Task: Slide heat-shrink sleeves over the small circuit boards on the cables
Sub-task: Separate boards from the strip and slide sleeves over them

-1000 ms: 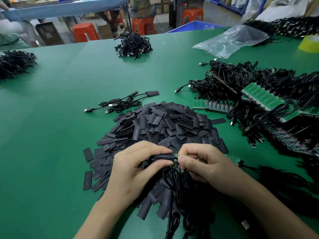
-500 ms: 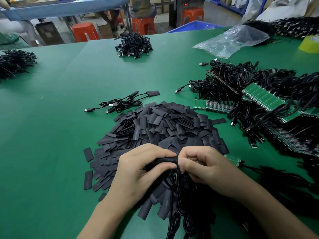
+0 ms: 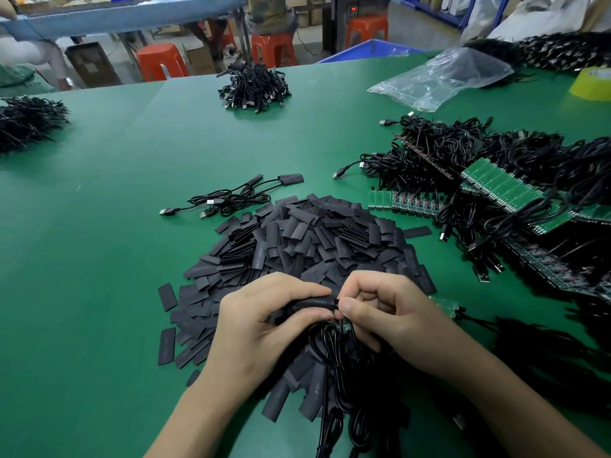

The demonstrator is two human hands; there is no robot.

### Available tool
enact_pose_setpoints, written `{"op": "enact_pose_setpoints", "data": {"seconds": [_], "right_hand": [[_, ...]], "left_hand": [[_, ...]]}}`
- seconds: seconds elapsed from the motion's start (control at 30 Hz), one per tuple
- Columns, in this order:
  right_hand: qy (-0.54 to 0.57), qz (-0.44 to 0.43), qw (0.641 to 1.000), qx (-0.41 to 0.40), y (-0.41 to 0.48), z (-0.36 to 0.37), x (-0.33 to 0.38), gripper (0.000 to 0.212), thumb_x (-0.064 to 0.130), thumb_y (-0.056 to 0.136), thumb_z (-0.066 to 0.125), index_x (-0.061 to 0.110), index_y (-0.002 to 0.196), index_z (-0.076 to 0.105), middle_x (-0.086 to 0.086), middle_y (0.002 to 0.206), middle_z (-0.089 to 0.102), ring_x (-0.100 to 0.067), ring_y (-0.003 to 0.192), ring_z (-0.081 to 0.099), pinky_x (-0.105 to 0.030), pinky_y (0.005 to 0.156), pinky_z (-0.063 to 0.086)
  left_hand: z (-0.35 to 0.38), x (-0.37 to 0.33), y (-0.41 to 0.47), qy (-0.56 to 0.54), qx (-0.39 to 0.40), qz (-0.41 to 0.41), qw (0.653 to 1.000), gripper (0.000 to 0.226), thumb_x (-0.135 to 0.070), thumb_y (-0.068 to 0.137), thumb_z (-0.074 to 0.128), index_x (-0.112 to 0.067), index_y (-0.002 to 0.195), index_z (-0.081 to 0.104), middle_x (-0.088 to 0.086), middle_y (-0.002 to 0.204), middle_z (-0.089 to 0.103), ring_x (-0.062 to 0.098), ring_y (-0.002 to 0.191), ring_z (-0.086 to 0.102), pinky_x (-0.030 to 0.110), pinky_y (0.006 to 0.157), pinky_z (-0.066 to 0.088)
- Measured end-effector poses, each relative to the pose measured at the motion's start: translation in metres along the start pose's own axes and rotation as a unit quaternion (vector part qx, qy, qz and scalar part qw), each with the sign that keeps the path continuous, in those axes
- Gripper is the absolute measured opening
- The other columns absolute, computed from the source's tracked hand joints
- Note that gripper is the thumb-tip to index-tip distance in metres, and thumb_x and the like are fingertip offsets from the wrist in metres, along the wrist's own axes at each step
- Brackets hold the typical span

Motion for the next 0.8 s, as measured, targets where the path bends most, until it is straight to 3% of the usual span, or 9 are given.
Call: {"op": "enact_pose_setpoints", "data": {"seconds": [0.2, 0.37, 0.53, 0.7, 0.8], "right_hand": [[0.001, 0.001, 1.000, 0.001, -0.0006, 0.0003, 0.0010, 0.020, 0.016, 0.103, 0.057, 0.018, 0.085, 0.066, 0.003, 0.054, 0.052, -0.009, 0.051, 0.046, -0.022, 0.057, 0.041], [-0.002, 0.008, 1.000, 0.007, 0.0001, 0.0007, 0.0000, 0.023, 0.018, 0.102, 0.057, 0.025, 0.082, 0.064, 0.004, 0.055, 0.052, -0.009, 0.051, 0.047, -0.022, 0.057, 0.040], [0.002, 0.011, 1.000, 0.008, 0.0002, 0.0021, -0.0022, 0.020, 0.022, 0.101, 0.058, 0.021, 0.081, 0.062, 0.002, 0.055, 0.053, -0.010, 0.050, 0.047, -0.022, 0.057, 0.041], [0.029, 0.008, 1.000, -0.004, 0.0013, 0.0019, -0.0011, 0.018, 0.025, 0.099, 0.057, 0.022, 0.083, 0.064, 0.000, 0.057, 0.056, -0.012, 0.052, 0.048, -0.023, 0.058, 0.043], [0.041, 0.007, 0.999, -0.024, 0.0009, 0.0015, -0.0012, 0.018, 0.025, 0.100, 0.057, 0.020, 0.086, 0.067, -0.002, 0.057, 0.057, -0.012, 0.052, 0.050, -0.023, 0.061, 0.044]], "left_hand": [[0.0002, -0.0016, -0.0001, 0.002, 0.001, -0.001, 1.000, 0.019, -0.020, 0.081, 0.082, -0.014, 0.099, 0.081, -0.012, 0.095, 0.075, 0.009, 0.088, 0.071, 0.025, 0.077, 0.054], [0.0012, -0.0021, -0.0001, -0.004, 0.003, -0.002, 1.000, 0.017, -0.021, 0.081, 0.081, -0.014, 0.097, 0.081, -0.010, 0.094, 0.075, 0.008, 0.088, 0.071, 0.022, 0.078, 0.053], [0.0032, -0.0033, -0.0005, -0.011, 0.011, 0.001, 1.000, 0.016, -0.020, 0.082, 0.081, -0.017, 0.097, 0.080, -0.009, 0.093, 0.074, 0.009, 0.086, 0.071, 0.023, 0.077, 0.053], [0.0010, -0.0020, -0.0008, 0.007, -0.038, -0.023, 0.999, 0.025, -0.027, 0.078, 0.085, -0.020, 0.101, 0.079, -0.011, 0.092, 0.074, 0.012, 0.085, 0.071, 0.024, 0.076, 0.053], [-0.0007, -0.0025, -0.0024, 0.015, -0.096, -0.055, 0.994, 0.035, -0.037, 0.077, 0.086, -0.029, 0.109, 0.074, -0.012, 0.089, 0.072, 0.011, 0.084, 0.070, 0.017, 0.079, 0.050]]}}
Point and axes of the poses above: each hand's wrist, its own y-axis towards the middle knuckle, its own z-axis out of the palm, x = y × z, the point moved 3 cm from there along y, towards the middle knuckle
